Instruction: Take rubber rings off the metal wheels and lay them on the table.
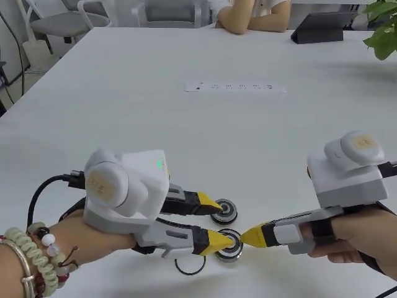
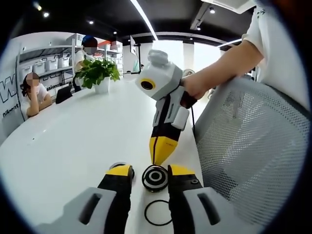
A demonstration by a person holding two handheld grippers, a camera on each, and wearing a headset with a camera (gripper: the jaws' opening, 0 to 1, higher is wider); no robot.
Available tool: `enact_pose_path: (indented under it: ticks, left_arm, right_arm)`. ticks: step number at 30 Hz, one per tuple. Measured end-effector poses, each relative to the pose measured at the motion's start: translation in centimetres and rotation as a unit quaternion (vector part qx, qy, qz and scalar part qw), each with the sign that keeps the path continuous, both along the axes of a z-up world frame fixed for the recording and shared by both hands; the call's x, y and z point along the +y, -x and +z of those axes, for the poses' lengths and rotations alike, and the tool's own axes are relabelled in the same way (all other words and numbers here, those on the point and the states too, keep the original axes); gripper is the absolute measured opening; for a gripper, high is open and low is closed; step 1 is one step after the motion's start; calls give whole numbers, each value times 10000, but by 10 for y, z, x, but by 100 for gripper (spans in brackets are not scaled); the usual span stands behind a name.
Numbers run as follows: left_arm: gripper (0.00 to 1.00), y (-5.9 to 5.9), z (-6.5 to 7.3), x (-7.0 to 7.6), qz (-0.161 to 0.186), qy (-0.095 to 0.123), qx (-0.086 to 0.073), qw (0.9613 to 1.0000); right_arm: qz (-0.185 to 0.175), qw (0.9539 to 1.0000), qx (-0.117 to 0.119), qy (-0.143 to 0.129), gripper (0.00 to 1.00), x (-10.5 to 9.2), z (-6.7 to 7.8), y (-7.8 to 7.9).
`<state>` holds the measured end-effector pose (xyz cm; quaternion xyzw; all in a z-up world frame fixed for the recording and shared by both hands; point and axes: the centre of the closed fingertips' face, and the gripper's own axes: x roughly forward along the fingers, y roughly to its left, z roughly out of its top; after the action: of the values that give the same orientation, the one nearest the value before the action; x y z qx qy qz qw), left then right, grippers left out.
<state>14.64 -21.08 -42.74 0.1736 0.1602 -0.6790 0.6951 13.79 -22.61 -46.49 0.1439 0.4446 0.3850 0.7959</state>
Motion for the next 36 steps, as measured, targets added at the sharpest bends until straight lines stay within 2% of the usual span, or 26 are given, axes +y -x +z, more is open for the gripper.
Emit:
enact_pose_path:
  ticks: [5,9,15,17,18,21,23,25,30,36]
  left_arm:
    - [36,0,5,1,-43,2,59,10000]
    - [42,3,11,1,-142,-31,10,9999]
    - [52,5,36,1,-151,192,191,9995]
    - [55,5,43,2,-125,198,117,9997]
    - [57,4,51,4,-132,219,11,9997]
    - [59,3,63,8,-78,269,-58,9996]
    - [62,2,70,12,-19,299,-44,9995]
    - [65,3,74,16,15,312,-28,9995]
    - [71,2,85,33,196,319,-212,9991]
    - [77,4,89,54,414,285,-213,9985]
  right_arm:
    - [-9,10000,15,-7,0,-1,-1,0]
    - [-13,10000,21,-6,0,-1,-1,-1]
    - [-18,10000,25,-7,0,-1,-1,-1]
    - [-18,10000,26,-15,0,-1,-1,0]
    - [-20,10000,27,-17,0,-1,-1,0]
    - [-17,10000,28,-20,0,-1,-1,0]
    - [-13,10000,20,-17,0,-1,-1,0]
    - [-22,10000,14,-39,0,-1,0,-1]
    - [-12,10000,5,-46,0,0,1,0]
    - [-10,10000,7,-60,0,0,1,0]
